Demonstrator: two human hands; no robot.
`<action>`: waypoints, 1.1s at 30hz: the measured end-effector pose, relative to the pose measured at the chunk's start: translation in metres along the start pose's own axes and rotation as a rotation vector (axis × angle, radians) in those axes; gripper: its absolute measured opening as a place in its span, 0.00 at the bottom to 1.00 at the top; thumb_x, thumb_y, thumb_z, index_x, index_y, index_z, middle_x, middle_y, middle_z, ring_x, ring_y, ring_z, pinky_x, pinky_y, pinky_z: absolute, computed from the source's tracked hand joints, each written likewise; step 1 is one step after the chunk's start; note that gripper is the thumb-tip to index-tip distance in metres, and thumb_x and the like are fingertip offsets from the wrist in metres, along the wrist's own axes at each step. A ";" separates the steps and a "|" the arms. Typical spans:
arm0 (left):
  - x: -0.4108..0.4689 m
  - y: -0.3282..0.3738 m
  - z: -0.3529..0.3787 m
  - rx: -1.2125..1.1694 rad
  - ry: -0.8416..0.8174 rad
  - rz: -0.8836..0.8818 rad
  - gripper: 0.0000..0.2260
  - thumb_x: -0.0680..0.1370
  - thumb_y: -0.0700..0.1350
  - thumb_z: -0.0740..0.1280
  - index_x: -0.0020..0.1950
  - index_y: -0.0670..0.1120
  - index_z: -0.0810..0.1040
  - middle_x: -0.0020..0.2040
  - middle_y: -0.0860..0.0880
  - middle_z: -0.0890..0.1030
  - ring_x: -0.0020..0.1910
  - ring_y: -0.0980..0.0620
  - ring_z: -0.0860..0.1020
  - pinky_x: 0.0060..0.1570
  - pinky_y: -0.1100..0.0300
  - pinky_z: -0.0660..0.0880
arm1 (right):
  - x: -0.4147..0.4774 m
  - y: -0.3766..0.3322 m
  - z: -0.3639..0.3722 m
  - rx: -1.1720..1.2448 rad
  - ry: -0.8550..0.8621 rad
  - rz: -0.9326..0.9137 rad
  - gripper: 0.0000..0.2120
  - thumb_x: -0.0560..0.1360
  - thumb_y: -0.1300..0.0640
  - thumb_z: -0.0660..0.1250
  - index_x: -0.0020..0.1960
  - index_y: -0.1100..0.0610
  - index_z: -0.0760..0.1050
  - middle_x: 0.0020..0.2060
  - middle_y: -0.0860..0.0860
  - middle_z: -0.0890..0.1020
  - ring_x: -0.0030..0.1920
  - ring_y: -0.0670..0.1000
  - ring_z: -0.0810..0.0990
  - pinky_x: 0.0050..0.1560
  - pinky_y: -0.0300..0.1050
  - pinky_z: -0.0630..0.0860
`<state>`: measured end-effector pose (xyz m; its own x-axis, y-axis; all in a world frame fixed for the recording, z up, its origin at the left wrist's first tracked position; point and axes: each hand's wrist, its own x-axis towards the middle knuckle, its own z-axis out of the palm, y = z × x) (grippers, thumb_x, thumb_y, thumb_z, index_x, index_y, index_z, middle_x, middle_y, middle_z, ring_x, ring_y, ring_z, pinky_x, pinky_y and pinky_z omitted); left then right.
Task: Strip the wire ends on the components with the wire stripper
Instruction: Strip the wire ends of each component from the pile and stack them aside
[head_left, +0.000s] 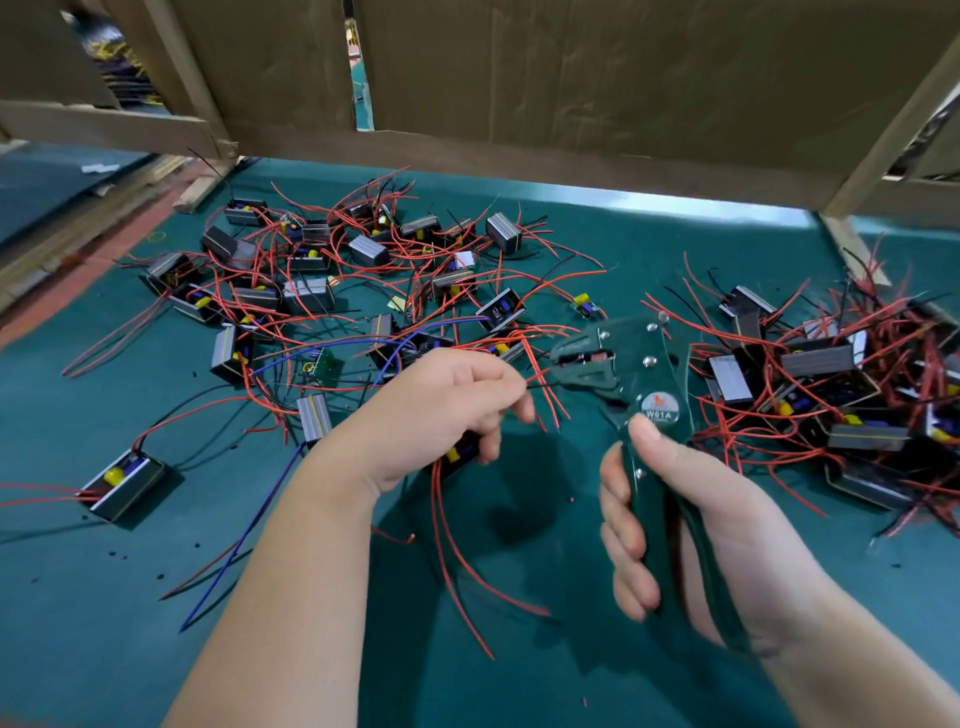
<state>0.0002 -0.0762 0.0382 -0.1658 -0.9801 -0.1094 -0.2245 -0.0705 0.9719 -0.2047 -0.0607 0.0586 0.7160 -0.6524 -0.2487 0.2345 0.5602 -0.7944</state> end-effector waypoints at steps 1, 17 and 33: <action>0.001 0.001 0.002 -0.008 0.002 0.020 0.11 0.75 0.48 0.59 0.36 0.46 0.77 0.20 0.55 0.65 0.25 0.52 0.70 0.37 0.56 0.67 | 0.011 -0.001 -0.003 -0.026 0.126 0.061 0.27 0.57 0.37 0.78 0.35 0.58 0.72 0.25 0.56 0.69 0.18 0.53 0.67 0.25 0.45 0.71; 0.004 -0.006 0.006 -0.009 0.118 -0.017 0.13 0.82 0.43 0.59 0.40 0.48 0.79 0.23 0.52 0.71 0.29 0.50 0.80 0.35 0.68 0.70 | -0.003 -0.010 -0.040 0.106 0.189 -0.183 0.22 0.53 0.48 0.78 0.41 0.58 0.78 0.32 0.58 0.75 0.29 0.58 0.76 0.31 0.53 0.78; 0.015 0.003 0.038 -0.549 0.444 0.129 0.02 0.75 0.37 0.69 0.42 0.41 0.80 0.36 0.46 0.83 0.30 0.52 0.81 0.28 0.65 0.76 | 0.012 0.016 -0.019 0.076 -0.043 -0.097 0.30 0.59 0.51 0.78 0.57 0.65 0.78 0.37 0.70 0.77 0.39 0.66 0.80 0.45 0.63 0.76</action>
<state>-0.0391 -0.0845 0.0315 0.2742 -0.9617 -0.0052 0.3051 0.0818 0.9488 -0.2047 -0.0690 0.0321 0.7146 -0.6838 -0.1477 0.3522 0.5340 -0.7686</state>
